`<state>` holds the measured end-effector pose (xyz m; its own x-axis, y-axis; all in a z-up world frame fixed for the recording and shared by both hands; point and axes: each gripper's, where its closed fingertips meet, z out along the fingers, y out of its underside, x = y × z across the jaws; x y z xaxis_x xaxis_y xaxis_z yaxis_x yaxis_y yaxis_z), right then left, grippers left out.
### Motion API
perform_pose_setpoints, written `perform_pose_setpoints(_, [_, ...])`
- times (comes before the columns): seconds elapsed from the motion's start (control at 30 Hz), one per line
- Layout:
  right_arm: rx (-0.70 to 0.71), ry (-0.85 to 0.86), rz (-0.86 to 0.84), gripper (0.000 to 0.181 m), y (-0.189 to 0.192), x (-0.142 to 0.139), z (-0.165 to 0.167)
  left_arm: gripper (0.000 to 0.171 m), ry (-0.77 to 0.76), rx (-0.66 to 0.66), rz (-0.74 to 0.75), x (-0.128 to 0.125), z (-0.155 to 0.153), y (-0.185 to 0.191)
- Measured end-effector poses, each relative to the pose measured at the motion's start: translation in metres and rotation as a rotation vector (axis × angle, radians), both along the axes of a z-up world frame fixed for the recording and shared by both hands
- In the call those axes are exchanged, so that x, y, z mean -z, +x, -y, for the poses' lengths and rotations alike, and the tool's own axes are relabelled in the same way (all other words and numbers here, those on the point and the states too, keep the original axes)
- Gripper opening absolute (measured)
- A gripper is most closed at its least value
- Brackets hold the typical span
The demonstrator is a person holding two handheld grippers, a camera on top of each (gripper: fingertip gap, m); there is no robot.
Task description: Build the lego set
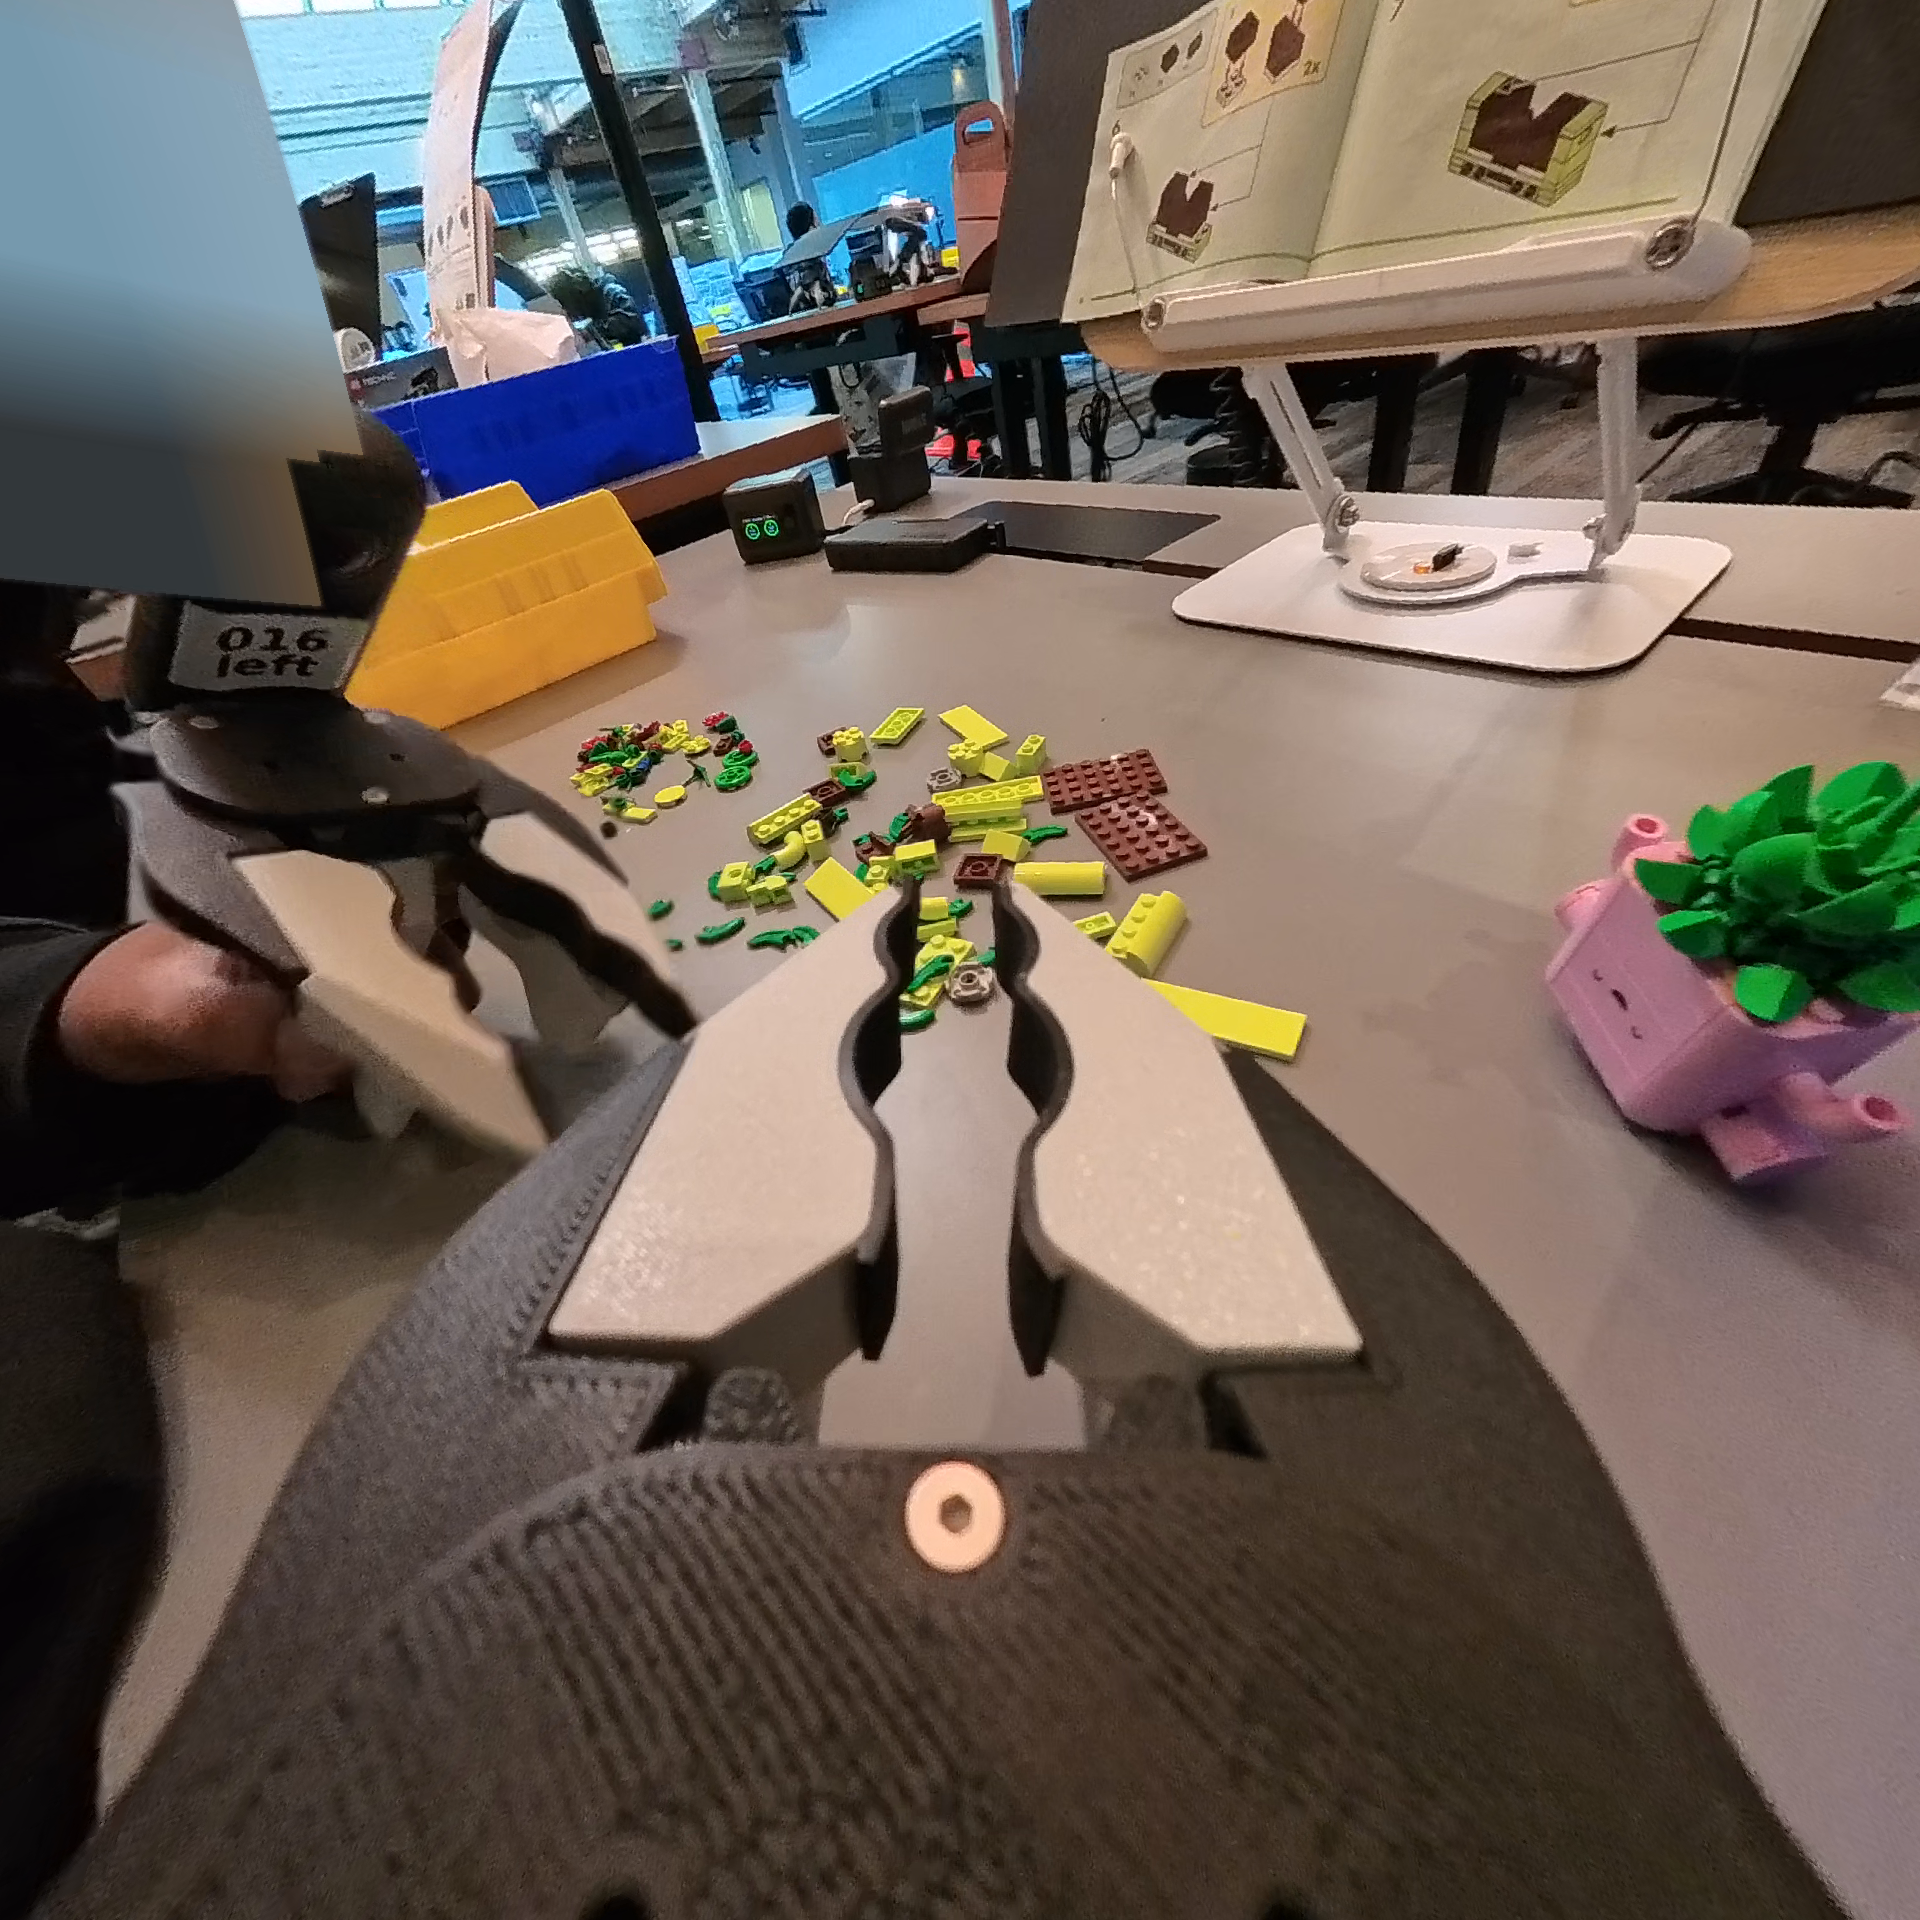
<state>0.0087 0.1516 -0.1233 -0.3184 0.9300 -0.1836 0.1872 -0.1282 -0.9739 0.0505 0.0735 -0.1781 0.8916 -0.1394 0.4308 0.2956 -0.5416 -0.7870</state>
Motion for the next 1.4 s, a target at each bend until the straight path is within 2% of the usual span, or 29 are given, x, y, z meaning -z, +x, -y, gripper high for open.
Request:
perform_pose_setpoints(0.17, [-0.013, -0.066, 0.001, 0.012, 0.000, -0.002, -0.004, 0.042, -0.054, -0.257, -0.127, -0.008, 0.001, -0.091])
perform_pose_setpoints(0.3, [0.023, -0.091, -0.044, 0.013, 0.002, -0.009, -0.011, 0.032, -0.187, -0.327, -0.211, 0.009, -0.003, -0.144])
perform_pose_setpoints(0.43, [0.040, -0.074, -0.068, 0.013, 0.004, -0.011, -0.012, 0.028, -0.241, -0.341, -0.241, 0.019, -0.010, -0.157])
perform_pose_setpoints(0.6, [0.048, -0.027, -0.065, 0.015, 0.003, -0.009, -0.009, 0.022, -0.298, -0.323, -0.272, 0.028, -0.012, -0.155])
perform_pose_setpoints(0.87, [0.037, -0.038, -0.063, 0.014, 0.003, -0.009, -0.008, 0.010, -0.286, -0.312, -0.293, 0.030, -0.011, -0.155])
perform_pose_setpoints(1.0, [0.036, -0.046, -0.066, 0.015, 0.003, -0.010, -0.009, 0.009, -0.177, -0.285, -0.304, 0.010, -0.016, -0.148])
perform_pose_setpoints(1.13, [-0.004, -0.039, -0.082, 0.018, 0.004, -0.012, -0.001, 0.009, 0.127, -0.140, -0.354, -0.037, -0.028, -0.110])
perform_pose_setpoints(1.2, [-0.045, -0.031, -0.088, 0.022, 0.005, -0.012, 0.008, 0.009, 0.304, -0.062, -0.439, -0.063, -0.027, -0.084])
perform_pose_setpoints(1.27, [-0.092, -0.022, -0.092, 0.029, 0.006, -0.013, 0.017, 0.009, 0.417, -0.005, -0.557, -0.076, -0.023, -0.062])
perform_pose_setpoints(1.4, [-0.190, -0.046, -0.138, 0.037, 0.011, -0.019, 0.034, 0.009, 0.525, -0.048, -0.858, -0.089, -0.017, -0.046])
